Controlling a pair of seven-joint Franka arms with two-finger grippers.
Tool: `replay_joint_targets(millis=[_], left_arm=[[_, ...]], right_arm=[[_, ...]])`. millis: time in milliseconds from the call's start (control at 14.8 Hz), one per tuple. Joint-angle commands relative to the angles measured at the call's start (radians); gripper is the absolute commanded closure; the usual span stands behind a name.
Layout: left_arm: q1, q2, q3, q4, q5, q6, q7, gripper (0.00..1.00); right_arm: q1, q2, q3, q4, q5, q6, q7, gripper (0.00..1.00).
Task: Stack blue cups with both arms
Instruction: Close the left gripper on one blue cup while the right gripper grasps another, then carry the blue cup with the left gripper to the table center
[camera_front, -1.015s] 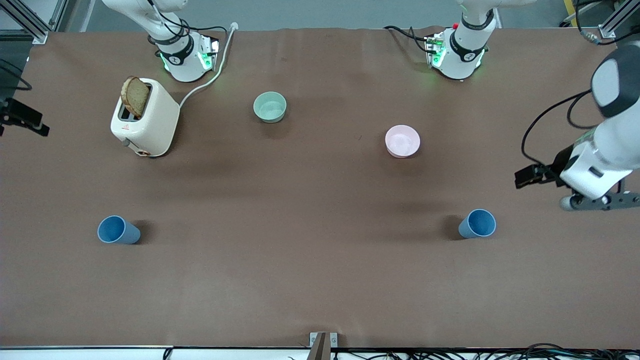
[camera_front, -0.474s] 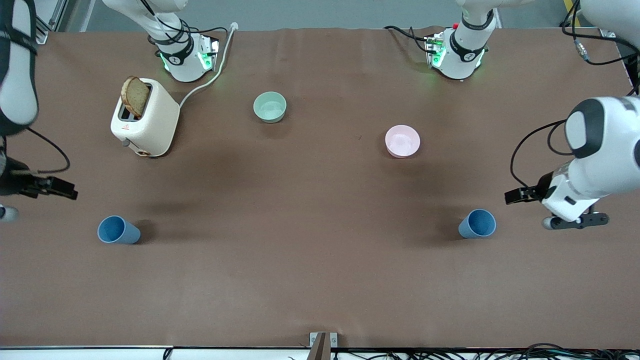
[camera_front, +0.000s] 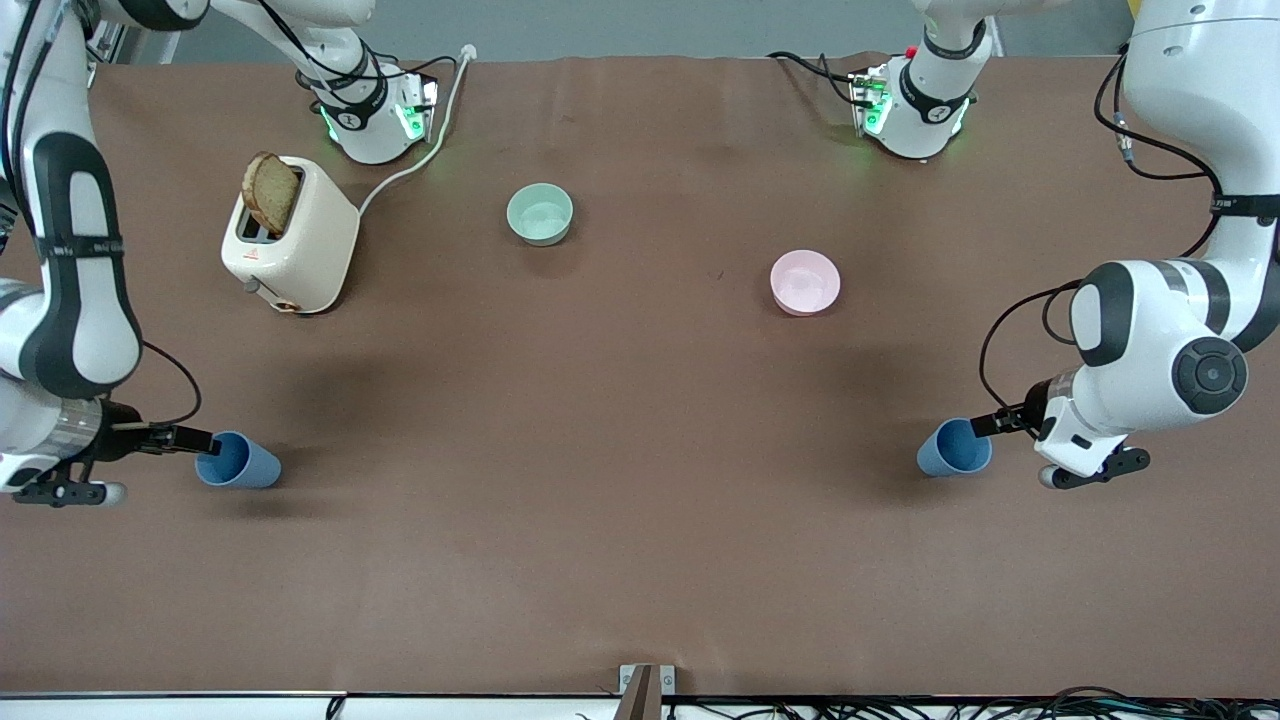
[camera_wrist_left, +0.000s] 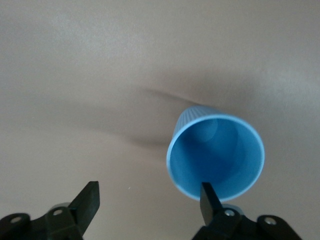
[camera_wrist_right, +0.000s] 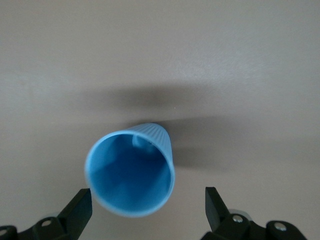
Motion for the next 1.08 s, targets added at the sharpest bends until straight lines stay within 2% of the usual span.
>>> replay_joint_targets(millis=[0, 135, 271, 338, 406, 474, 609, 744, 880, 1015], left_arm=[[-0.001, 0.07, 0.0, 0.067, -0.003, 0.015, -0.025, 0.23], [-0.004, 0.097, 0.001, 0.066, -0.002, 0.062, -0.025, 0.33], [-0.001, 0.117, 0.001, 0.069, 0.003, 0.075, -0.025, 0.52], [-0.001, 0.117, 0.001, 0.069, 0.004, 0.073, -0.025, 0.66], [0.0, 0.115, 0.001, 0.069, 0.004, 0.073, -0.025, 0.8], [0.004, 0.115, 0.001, 0.069, 0.003, 0.075, -0.025, 0.9], [0.008, 0.112, 0.001, 0.067, 0.001, 0.067, -0.028, 1.0], [-0.012, 0.088, 0.0, 0.061, 0.001, 0.058, -0.064, 1.0], [-0.035, 0.055, -0.006, 0.066, 0.004, 0.0, -0.142, 1.0], [-0.088, 0.002, -0.044, 0.067, 0.003, -0.081, -0.266, 1.0]], right_arm=[[-0.03, 0.038, 0.01, 0.019, 0.063, 0.034, -0.055, 0.03], [-0.027, 0.06, 0.01, 0.02, 0.088, 0.043, -0.058, 0.21], [-0.021, 0.069, 0.01, 0.016, 0.092, 0.077, -0.056, 0.78], [-0.019, 0.069, 0.01, 0.016, 0.092, 0.074, -0.058, 0.93], [-0.019, 0.069, 0.01, 0.017, 0.091, 0.074, -0.058, 0.97], [-0.018, 0.066, 0.01, 0.017, 0.091, 0.068, -0.056, 0.97], [-0.01, 0.057, 0.011, 0.019, 0.088, 0.06, -0.058, 0.98], [0.001, 0.022, 0.012, 0.017, 0.077, 0.039, -0.052, 0.98], [0.016, -0.052, 0.008, 0.025, 0.066, -0.068, -0.043, 0.98], [0.036, -0.13, 0.015, 0.029, -0.013, -0.119, 0.028, 0.98]])
